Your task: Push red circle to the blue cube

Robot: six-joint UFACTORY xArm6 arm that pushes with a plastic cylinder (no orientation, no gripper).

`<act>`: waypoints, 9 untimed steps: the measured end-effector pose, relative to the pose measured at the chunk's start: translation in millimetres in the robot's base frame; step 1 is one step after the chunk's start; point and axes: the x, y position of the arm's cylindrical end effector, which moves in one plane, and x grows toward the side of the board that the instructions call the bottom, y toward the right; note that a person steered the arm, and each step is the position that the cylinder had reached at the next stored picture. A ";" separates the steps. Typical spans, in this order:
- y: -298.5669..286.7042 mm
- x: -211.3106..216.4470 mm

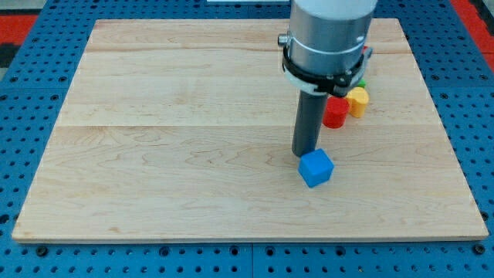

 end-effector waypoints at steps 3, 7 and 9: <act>48.5 -11.9; 30.2 -103.0; -6.4 -85.3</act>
